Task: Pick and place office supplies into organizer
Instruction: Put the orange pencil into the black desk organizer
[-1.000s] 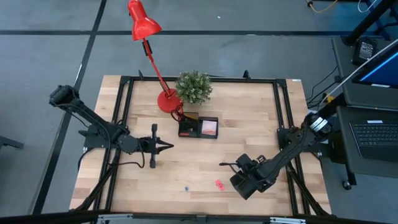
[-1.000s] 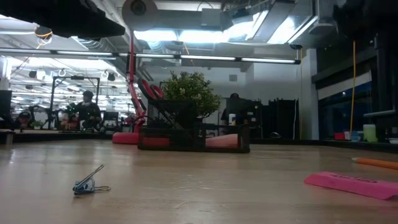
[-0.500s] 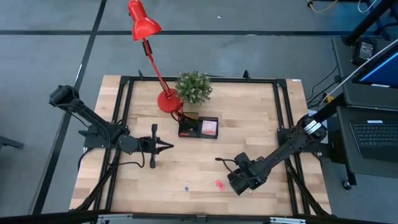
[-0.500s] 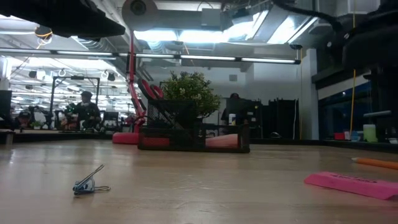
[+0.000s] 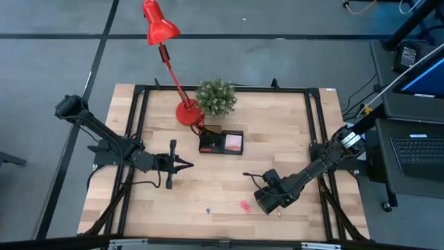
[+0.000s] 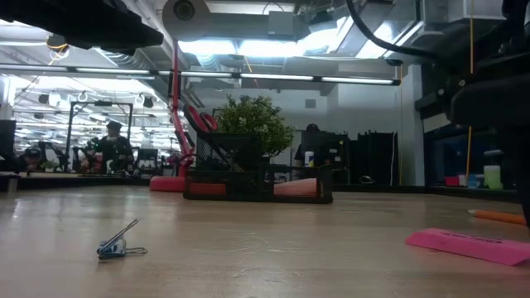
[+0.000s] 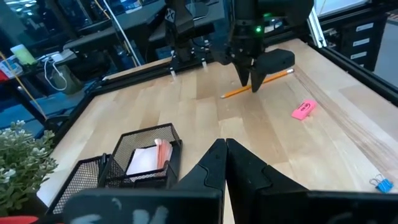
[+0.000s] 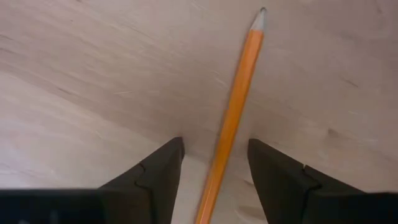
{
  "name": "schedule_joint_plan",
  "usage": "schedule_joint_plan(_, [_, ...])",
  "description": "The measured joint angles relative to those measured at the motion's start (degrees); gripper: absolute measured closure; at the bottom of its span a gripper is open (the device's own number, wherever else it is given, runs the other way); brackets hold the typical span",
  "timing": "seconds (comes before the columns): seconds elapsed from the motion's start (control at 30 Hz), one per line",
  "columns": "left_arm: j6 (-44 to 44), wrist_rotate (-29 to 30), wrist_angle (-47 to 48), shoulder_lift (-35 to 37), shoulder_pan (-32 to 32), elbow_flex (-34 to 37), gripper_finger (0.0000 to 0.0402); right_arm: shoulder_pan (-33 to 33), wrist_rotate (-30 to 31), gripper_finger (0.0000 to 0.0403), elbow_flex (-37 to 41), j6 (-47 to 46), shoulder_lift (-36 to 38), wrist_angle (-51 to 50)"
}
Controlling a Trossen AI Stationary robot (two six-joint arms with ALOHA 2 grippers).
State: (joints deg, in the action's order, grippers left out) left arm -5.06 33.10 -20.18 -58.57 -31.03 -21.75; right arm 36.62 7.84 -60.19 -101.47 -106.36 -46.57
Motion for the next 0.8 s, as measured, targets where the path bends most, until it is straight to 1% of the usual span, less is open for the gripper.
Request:
schedule_joint_plan(0.17, [0.0, 0.0, 0.1, 0.0, 0.0, 0.0, 0.0399, -0.2, -1.8, 0.0214, 0.1, 1.1, 0.0, 0.1])
schedule_joint_plan(0.37, [-0.1, 0.3, 0.1, 0.0, 0.0, 0.0, 0.04, -0.8, -2.6, 0.0219, 0.2, 1.2, -0.1, 0.5])
schedule_joint_plan(0.6, [-0.1, 0.3, 0.2, 0.0, 0.0, 0.0, 0.0399, -1.2, -3.1, 0.0256, 0.2, 1.2, -0.1, 1.2])
schedule_joint_plan(0.8, [-0.1, 0.3, 0.3, 0.0, 0.0, 0.0, 0.0398, -1.2, -3.0, 0.028, 0.2, 1.2, -0.1, 1.6])
